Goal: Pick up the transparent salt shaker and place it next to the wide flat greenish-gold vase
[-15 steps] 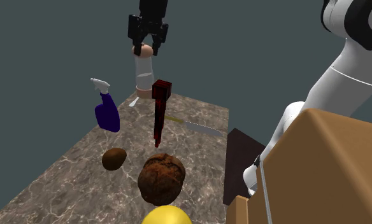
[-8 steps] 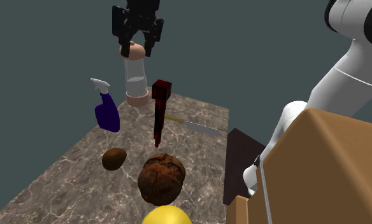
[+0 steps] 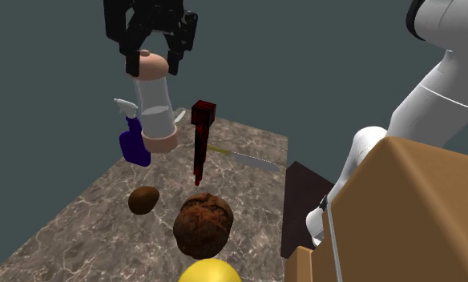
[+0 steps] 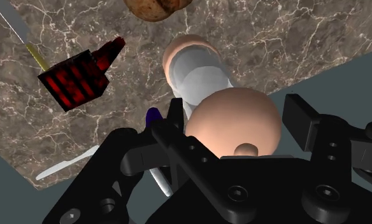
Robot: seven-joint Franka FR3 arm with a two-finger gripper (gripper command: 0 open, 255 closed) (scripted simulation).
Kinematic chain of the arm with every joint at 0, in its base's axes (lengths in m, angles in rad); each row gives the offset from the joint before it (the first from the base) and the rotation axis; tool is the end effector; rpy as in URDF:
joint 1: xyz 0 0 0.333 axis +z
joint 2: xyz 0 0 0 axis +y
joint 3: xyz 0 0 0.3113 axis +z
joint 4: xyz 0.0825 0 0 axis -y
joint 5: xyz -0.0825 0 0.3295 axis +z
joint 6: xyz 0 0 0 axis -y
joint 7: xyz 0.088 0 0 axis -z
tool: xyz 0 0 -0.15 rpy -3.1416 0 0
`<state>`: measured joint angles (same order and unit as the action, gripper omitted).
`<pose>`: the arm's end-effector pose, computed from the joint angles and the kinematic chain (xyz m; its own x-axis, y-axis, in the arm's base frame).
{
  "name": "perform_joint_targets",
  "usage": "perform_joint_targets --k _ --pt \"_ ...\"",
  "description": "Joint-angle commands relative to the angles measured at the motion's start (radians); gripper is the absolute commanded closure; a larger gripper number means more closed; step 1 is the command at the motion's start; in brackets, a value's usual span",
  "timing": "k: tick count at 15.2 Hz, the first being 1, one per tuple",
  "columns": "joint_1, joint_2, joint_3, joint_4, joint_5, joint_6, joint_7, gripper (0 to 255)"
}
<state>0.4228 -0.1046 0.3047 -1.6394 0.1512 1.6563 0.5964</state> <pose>0.3411 0.3428 0.6058 0.9918 0.1245 0.0287 0.1275 -0.9782 -0.1639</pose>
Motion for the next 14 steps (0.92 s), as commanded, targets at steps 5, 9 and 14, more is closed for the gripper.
perform_joint_targets --k 5,9,14 --pt "0.018 -0.004 0.023 -0.051 0.000 0.053 0.035 255" --pt "0.018 -0.015 0.023 -0.118 0.005 0.108 0.027 255" --pt "0.019 -0.024 0.024 -0.195 0.010 0.175 0.017 255"
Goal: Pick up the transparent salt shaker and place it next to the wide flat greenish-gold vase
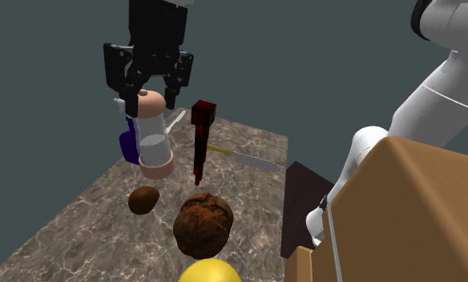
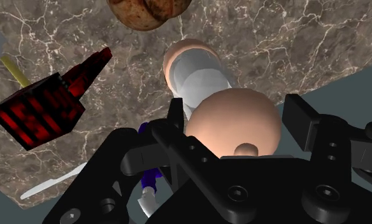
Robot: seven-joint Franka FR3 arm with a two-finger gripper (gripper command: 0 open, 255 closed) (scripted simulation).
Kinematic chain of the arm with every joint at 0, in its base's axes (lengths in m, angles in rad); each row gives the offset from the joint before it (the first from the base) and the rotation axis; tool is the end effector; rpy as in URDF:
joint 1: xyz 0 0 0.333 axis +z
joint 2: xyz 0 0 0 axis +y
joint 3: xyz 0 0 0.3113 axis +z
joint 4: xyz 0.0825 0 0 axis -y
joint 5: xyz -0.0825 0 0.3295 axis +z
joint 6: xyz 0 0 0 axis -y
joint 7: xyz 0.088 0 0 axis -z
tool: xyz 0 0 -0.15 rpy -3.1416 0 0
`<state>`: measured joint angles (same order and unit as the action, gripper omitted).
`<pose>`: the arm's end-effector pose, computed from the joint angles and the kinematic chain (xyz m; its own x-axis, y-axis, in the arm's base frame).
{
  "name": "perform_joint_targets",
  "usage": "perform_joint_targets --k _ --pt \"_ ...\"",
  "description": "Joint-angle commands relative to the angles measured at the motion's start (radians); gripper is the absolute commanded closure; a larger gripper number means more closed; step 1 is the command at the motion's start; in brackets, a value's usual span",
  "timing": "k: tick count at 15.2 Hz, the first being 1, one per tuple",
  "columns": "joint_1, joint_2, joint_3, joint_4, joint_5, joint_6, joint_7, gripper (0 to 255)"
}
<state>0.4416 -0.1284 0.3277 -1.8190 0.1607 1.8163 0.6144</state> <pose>0.3304 0.3586 0.5543 0.9921 0.1224 0.0277 0.1253 -0.9785 -0.1638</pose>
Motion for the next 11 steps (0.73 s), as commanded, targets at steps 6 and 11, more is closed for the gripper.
perform_joint_targets --k 6,11 --pt "0.003 -0.003 0.003 -0.098 0.005 0.095 -0.011 255" --pt "0.004 0.000 0.006 -0.161 0.008 0.162 -0.018 255"
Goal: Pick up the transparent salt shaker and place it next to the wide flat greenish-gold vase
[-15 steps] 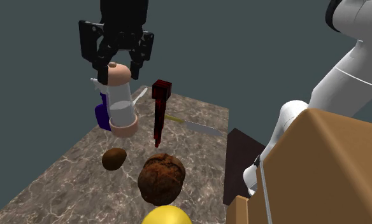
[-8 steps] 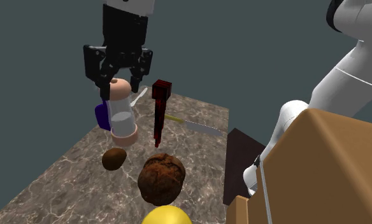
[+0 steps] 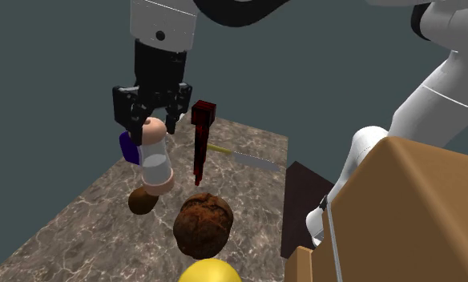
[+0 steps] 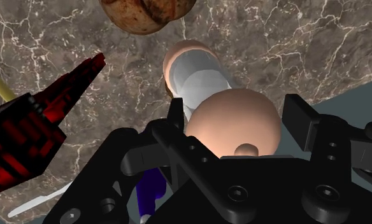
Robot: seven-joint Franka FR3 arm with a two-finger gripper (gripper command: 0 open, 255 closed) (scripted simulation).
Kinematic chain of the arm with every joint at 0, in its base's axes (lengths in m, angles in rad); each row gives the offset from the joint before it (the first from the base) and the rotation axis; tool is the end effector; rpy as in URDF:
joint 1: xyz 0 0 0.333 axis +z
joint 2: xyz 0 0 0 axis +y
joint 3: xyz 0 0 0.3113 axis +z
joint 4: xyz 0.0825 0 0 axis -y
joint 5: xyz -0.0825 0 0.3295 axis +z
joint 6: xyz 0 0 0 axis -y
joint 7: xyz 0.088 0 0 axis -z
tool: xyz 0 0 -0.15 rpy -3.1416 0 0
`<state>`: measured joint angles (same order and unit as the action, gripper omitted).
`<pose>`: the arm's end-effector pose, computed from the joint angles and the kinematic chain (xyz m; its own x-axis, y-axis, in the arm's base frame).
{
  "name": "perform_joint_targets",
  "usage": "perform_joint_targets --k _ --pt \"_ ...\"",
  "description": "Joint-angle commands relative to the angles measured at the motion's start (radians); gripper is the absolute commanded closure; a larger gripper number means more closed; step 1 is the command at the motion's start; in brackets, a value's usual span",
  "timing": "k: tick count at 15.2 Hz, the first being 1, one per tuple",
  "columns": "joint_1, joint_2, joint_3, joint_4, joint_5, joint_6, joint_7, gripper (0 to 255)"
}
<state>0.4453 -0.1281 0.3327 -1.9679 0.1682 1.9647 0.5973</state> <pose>0.3321 0.3601 0.5035 0.9921 0.1226 0.0277 0.1255 -0.9785 -0.1638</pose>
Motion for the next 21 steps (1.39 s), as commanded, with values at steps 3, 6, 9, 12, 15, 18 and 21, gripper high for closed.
perform_joint_targets --k 3,6,9,12,15,18,21 --pt "0.002 0.005 0.003 -0.048 0.002 0.053 -0.004 255" --pt "0.003 0.012 0.005 -0.081 0.003 0.093 -0.008 255" --pt "0.004 0.021 0.007 -0.112 0.003 0.133 -0.010 255" --pt "0.005 0.032 0.009 -0.141 0.002 0.173 -0.013 255" --pt "0.006 0.046 0.011 -0.169 0.001 0.213 -0.015 255" --pt "0.007 0.061 0.013 -0.194 0.000 0.253 -0.016 255" --pt "0.008 0.078 0.016 -0.218 -0.003 0.293 -0.017 255"
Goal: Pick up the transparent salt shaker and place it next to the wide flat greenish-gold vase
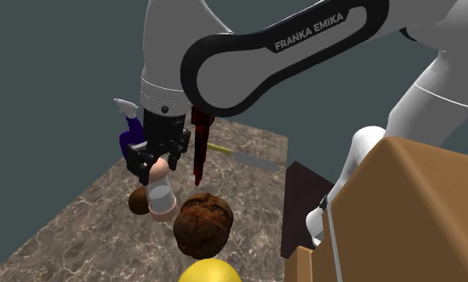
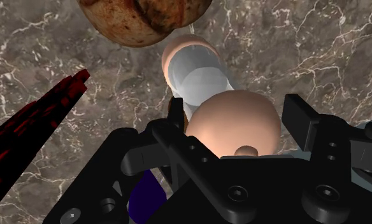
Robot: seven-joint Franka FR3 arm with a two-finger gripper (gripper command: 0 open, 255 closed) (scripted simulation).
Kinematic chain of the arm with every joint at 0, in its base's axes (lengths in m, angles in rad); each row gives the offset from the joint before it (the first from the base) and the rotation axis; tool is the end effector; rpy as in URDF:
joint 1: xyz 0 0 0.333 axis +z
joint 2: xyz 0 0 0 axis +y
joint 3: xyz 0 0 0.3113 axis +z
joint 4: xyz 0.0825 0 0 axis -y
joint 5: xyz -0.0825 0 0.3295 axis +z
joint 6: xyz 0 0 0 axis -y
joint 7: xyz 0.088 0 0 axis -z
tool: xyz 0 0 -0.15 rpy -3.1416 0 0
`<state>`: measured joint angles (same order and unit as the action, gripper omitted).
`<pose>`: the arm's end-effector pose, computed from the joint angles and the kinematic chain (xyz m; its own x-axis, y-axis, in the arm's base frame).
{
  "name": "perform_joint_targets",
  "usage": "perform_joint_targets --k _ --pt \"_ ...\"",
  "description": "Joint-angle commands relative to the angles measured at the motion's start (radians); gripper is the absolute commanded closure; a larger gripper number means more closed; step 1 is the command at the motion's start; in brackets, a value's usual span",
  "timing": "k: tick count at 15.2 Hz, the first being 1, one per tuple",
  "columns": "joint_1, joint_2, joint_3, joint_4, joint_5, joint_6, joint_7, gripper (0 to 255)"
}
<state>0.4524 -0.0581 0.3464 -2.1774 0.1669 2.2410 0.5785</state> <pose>0.3368 0.3626 0.4078 0.9921 0.1223 0.0276 0.1252 -0.9785 -0.1637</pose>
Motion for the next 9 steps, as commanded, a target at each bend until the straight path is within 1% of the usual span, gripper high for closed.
perform_joint_targets --k 1,2,9 --pt "0.001 0.014 0.002 -0.016 -0.003 0.031 0.001 255" --pt "0.002 0.025 0.003 -0.028 -0.005 0.053 0.001 255" --pt "0.002 0.025 0.003 -0.028 -0.005 0.053 0.001 255"
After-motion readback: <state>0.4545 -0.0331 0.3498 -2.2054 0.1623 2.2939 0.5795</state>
